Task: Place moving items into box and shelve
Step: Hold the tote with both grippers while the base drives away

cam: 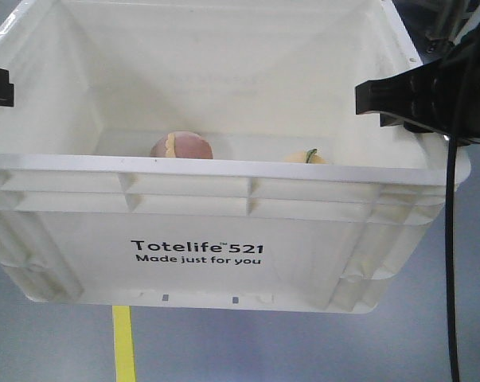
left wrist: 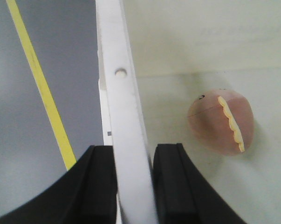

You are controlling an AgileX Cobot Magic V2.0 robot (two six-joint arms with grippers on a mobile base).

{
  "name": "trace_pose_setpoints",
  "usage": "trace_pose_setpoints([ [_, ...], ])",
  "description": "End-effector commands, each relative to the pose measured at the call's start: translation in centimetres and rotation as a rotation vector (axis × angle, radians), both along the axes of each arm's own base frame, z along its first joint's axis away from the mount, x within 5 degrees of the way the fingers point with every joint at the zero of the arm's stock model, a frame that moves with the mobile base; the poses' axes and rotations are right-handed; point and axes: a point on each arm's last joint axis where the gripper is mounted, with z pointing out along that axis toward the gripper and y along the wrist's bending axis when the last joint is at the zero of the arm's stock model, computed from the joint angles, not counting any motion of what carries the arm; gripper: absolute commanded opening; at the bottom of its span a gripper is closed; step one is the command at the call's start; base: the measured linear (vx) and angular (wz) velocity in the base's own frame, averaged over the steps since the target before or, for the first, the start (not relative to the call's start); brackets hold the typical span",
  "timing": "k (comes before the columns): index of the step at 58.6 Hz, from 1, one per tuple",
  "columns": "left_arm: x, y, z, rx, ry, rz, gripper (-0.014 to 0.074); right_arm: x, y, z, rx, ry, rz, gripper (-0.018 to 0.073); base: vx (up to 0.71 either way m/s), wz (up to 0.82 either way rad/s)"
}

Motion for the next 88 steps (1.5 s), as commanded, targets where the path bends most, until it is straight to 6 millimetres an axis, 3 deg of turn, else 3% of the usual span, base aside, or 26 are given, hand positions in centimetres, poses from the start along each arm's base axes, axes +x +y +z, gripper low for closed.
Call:
trace_pose_setpoints([
  [1, -0.27, 0.05, 2.82, -0.039, -0.201, -0.006, 0.0038, 0.02, -0.84, 3.03, -0.009, -0.225, 0.031, 0.0064, 0.09, 0.34],
  [88, -0.27, 0.05, 2.82, -0.039, -0.201, -0.006, 0.0038, 0.02, -0.84, 3.03, -0.009, -0.225, 0.031, 0.0064, 0.18, 0.28],
])
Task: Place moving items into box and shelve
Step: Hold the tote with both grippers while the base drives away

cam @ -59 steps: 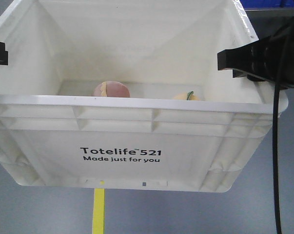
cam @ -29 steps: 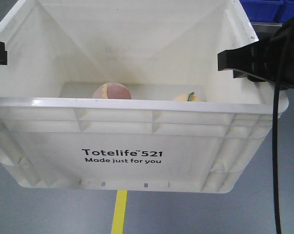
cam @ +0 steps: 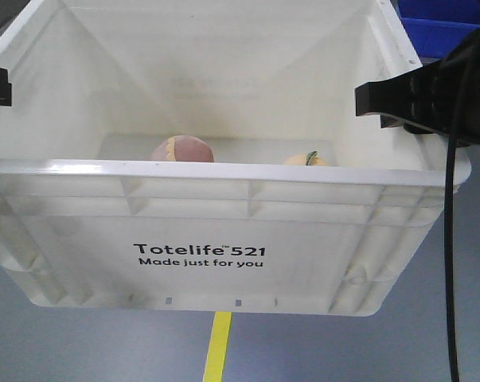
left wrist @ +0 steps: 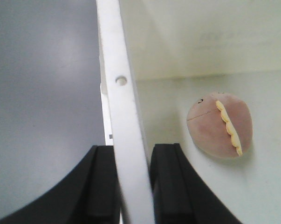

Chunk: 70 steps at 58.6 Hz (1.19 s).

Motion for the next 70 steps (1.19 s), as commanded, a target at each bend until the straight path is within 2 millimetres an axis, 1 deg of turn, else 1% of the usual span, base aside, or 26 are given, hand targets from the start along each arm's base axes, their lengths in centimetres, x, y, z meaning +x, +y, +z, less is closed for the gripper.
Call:
trace_pose_setpoints([
  [1, -0.24, 0.05, 2.80, -0.037, -0.201, -0.006, 0.0038, 0.04, -0.80, 3.06, -0.005, -0.228, 0.032, 0.0064, 0.33, 0.08],
  [70, -0.24, 0.05, 2.80, -0.037, -0.201, -0.006, 0.0038, 0.04, -0.80, 3.06, -0.005, -0.228, 0.032, 0.0064, 0.37, 0.03],
])
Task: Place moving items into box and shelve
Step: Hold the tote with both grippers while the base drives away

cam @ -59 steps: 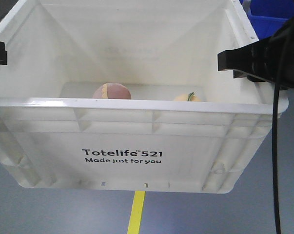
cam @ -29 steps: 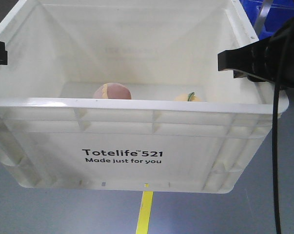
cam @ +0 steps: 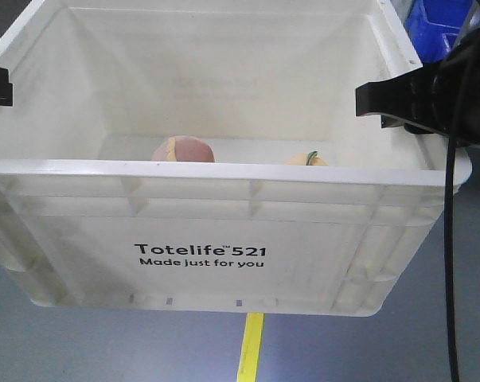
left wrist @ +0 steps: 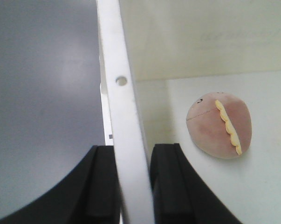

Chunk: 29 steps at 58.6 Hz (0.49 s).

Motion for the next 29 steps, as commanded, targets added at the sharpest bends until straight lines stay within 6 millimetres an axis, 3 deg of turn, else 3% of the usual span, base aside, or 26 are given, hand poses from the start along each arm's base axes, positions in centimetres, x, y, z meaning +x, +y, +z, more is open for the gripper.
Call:
trace_pose_setpoints([
  [1, -0.24, 0.08, 2.79, -0.032, -0.201, -0.005, 0.0038, 0.02, -0.79, 3.08, 0.000, -0.228, 0.033, 0.0064, 0.42, 0.01],
  [29, -0.23, 0.09, 2.79, -0.030, -0.202, -0.005, 0.0038, 0.02, -0.79, 3.08, 0.000, -0.228, 0.033, 0.0064, 0.43, -0.02],
])
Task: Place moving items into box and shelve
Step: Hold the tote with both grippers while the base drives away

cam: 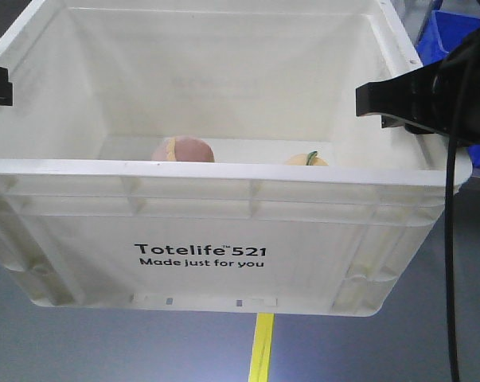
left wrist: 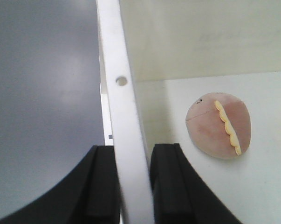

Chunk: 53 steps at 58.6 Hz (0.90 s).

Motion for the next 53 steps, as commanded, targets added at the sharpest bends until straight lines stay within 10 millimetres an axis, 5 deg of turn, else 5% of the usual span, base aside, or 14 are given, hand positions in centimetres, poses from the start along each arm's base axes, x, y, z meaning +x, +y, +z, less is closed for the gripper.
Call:
trace_pose_setpoints([
  [1, -0.23, 0.10, 2.79, -0.029, -0.202, -0.005, 0.0038, 0.01, -0.78, 3.08, 0.000, -0.228, 0.034, 0.0064, 0.43, -0.01],
  [53, -0.23, 0.08, 2.79, -0.031, -0.201, -0.005, 0.0038, 0.01, -0.78, 3.08, 0.000, -0.228, 0.034, 0.0064, 0.44, -0.04],
])
